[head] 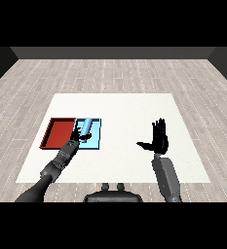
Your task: Pick the blue can and put it in the blue box
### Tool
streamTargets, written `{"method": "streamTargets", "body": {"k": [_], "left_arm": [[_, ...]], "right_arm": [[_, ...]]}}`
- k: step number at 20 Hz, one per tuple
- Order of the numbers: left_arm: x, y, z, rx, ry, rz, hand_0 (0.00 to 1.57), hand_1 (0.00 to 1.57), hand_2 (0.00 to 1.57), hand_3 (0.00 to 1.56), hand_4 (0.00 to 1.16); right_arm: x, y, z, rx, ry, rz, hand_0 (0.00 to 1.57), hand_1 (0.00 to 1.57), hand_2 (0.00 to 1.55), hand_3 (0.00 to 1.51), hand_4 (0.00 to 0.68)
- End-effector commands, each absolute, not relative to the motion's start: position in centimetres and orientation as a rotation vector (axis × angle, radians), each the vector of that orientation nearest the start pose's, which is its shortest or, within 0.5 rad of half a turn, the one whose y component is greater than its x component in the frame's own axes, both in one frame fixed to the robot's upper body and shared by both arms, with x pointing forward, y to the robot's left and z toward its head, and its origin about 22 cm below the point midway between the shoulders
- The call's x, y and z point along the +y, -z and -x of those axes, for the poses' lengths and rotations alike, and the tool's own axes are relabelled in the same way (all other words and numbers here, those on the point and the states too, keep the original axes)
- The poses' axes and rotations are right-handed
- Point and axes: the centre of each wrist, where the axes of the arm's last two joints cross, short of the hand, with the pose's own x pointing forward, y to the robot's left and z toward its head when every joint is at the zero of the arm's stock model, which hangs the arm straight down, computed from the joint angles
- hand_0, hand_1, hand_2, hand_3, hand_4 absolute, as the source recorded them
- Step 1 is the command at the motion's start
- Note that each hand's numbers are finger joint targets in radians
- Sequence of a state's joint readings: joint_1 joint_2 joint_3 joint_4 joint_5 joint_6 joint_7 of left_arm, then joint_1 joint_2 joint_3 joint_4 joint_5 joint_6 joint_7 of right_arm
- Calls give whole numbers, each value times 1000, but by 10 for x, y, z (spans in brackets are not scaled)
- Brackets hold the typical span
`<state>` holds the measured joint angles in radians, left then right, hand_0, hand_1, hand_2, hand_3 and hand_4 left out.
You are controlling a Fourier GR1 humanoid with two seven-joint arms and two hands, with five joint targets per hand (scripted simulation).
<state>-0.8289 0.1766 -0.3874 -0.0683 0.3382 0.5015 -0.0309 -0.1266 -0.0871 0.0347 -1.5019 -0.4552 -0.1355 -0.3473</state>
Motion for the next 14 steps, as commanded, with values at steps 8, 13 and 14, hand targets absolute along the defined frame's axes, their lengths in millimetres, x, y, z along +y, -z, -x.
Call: {"method": "streamTargets", "body": {"k": [8,13,14], "left_arm": [[240,78,-364,-942,164,-679,0,0,0,0,0],[238,37,-393,-1318,68,-560,0,0,0,0,0],[214,39,-394,-1317,43,-549,0,0,0,0,0]], "right_arm": [[-228,-10,-272,-1907,384,-235,0,0,0,0,0],[-229,-15,-279,-1913,333,-229,0,0,0,0,0],[-227,-16,-269,-1914,319,-231,0,0,0,0,0]]}}
